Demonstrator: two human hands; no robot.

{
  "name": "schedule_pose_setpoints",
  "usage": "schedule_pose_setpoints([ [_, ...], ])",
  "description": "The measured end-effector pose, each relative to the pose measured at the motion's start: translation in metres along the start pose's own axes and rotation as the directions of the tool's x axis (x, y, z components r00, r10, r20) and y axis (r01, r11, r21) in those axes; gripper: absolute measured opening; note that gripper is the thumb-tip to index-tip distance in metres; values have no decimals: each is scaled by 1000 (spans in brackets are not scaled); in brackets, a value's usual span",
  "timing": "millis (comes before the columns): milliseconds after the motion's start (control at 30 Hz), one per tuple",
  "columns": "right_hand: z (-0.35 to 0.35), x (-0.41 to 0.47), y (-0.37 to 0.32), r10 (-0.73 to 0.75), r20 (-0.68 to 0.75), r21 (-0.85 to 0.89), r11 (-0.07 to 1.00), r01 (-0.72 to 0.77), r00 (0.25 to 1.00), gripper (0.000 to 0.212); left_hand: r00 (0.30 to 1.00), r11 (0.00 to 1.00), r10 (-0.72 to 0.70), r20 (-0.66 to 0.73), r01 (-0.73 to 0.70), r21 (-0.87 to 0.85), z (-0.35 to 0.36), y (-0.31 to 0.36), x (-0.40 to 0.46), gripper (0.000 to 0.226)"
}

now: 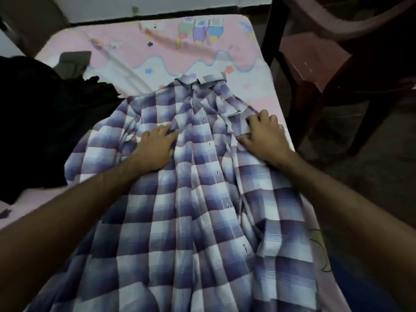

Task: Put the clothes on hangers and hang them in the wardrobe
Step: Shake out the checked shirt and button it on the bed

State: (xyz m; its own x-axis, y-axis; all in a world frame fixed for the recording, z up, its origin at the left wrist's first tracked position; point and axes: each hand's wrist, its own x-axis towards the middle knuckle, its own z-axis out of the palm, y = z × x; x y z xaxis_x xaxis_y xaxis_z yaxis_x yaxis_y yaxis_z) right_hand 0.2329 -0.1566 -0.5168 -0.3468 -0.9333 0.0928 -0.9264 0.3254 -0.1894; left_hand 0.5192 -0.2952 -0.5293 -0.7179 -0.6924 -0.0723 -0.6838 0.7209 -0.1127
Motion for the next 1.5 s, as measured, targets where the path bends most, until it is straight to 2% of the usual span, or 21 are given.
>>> schedule_pose_setpoints([
  [100,15,2,4,-175,-46,-48,984,173,984,33,996,997,-69,-63,71,42,-1,16,-19,53],
  [167,4,14,12,-224,19,103,970,221,974,22,997,997,-74,-1,74,25,-8,24,-31,53],
  [233,-17,27,25,-78,24,310,948,67,997,23,987,993,-27,161,45,-108,-24,30,-39,58],
  [300,-38,36,45,109,-68,369,926,-77,992,28,949,977,5,317,62,-202,-45,35,-47,56],
  [367,-54,29,52,176,-136,236,962,-141,975,32,900,970,38,434,72,-234,-59,46,-64,48],
  [400,-60,19,47,146,-178,123,984,-125,973,35,884,967,61,463,63,-248,-64,52,-76,46],
  [500,-63,-48,6,-136,-239,-53,990,127,961,23,864,958,121,489,28,-286,-65,70,-128,58],
  [567,-55,-114,-22,-295,-75,27,954,298,952,18,860,957,156,486,-11,-289,-57,79,-170,74],
  [600,-48,-148,-33,-309,52,82,949,304,950,20,853,956,177,491,-31,-291,-54,82,-192,82],
  [667,-39,-208,-50,-274,241,120,960,252,931,37,841,954,192,506,-39,-297,-49,84,-230,96],
  [767,-33,-266,-68,-189,291,73,982,176,938,75,816,957,192,546,-32,-289,-44,79,-271,113],
  [833,-34,-289,-79,-112,398,191,981,37,911,88,824,963,183,537,-40,-267,-39,76,-288,121],
  [900,-42,-295,-81,-102,495,323,943,-74,863,87,846,972,162,508,-48,-231,-33,77,-296,124],
  [967,-54,-286,-65,-98,503,340,936,-92,858,74,869,980,137,476,-48,-194,-25,81,-296,119],
  [1033,-71,-271,-38,-63,437,226,973,-42,897,63,890,987,111,441,-49,-150,-21,87,-295,106],
  [1100,-93,-262,-11,36,399,-28,999,-27,916,60,918,993,90,387,-55,-102,-20,93,-296,90],
  [1200,-119,-268,13,174,275,-291,952,-90,946,62,950,996,64,306,-43,-75,-20,94,-298,70],
  [1300,-116,-289,-7,9,43,-427,904,11,999,54,943,994,87,322,-61,-90,-29,92,-297,69],
  [1367,-99,-310,-33,-199,18,-405,895,189,980,56,939,982,169,301,-134,-133,-37,101,-298,81],
  [1433,-81,-336,-61,-410,188,-160,884,440,893,54,914,966,245,324,-201,-164,-41,116,-304,101],
  [1500,-63,-359,-79,-548,369,25,814,581,751,59,881,965,261,394,-239,-105,-39,129,-312,117],
])
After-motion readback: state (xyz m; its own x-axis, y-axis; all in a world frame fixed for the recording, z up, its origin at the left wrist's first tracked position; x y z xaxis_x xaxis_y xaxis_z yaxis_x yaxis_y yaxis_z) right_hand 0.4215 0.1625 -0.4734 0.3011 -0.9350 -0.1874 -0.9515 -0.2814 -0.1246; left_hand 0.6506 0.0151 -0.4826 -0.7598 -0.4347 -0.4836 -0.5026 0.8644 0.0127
